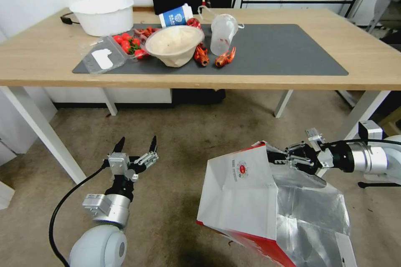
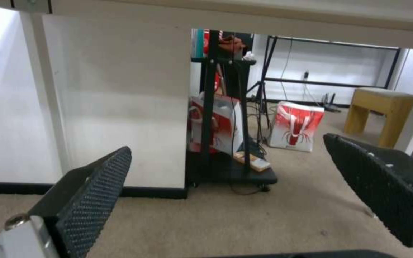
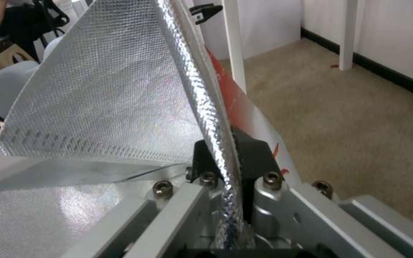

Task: Pick up the food delivery bag from the floor and place it on the table.

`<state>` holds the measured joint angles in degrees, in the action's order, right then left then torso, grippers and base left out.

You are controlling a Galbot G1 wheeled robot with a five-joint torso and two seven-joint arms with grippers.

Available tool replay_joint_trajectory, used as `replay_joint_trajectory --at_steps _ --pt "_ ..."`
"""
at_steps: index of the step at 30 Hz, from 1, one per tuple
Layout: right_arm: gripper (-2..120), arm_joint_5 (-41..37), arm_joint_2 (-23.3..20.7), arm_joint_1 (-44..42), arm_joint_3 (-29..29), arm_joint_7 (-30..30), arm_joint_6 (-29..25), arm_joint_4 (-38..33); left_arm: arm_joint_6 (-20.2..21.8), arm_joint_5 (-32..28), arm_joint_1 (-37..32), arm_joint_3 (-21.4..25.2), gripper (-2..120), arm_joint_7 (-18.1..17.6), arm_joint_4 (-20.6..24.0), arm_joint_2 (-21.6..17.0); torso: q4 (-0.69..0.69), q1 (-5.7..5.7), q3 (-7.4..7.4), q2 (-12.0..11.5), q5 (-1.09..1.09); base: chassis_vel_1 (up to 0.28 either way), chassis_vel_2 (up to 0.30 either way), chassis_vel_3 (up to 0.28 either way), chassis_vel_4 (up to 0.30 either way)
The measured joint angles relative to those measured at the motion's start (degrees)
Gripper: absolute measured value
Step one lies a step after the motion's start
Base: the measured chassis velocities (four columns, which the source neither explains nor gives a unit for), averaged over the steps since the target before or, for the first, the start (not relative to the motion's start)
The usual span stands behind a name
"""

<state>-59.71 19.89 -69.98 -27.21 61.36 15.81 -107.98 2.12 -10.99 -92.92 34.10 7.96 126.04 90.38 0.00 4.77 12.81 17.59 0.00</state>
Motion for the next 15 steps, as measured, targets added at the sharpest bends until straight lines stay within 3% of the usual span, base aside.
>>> replay_joint_trajectory --at_steps 15 --pt "0 0.22 -0.53 -0.19 -0.29 0.14 0.21 -0.18 0.07 -0.08 -0.01 0.03 100 0.07 -0.02 -0.09 0.00 1.17 2.41 3.58 0.00 0.000 0.000 0.000 0.000"
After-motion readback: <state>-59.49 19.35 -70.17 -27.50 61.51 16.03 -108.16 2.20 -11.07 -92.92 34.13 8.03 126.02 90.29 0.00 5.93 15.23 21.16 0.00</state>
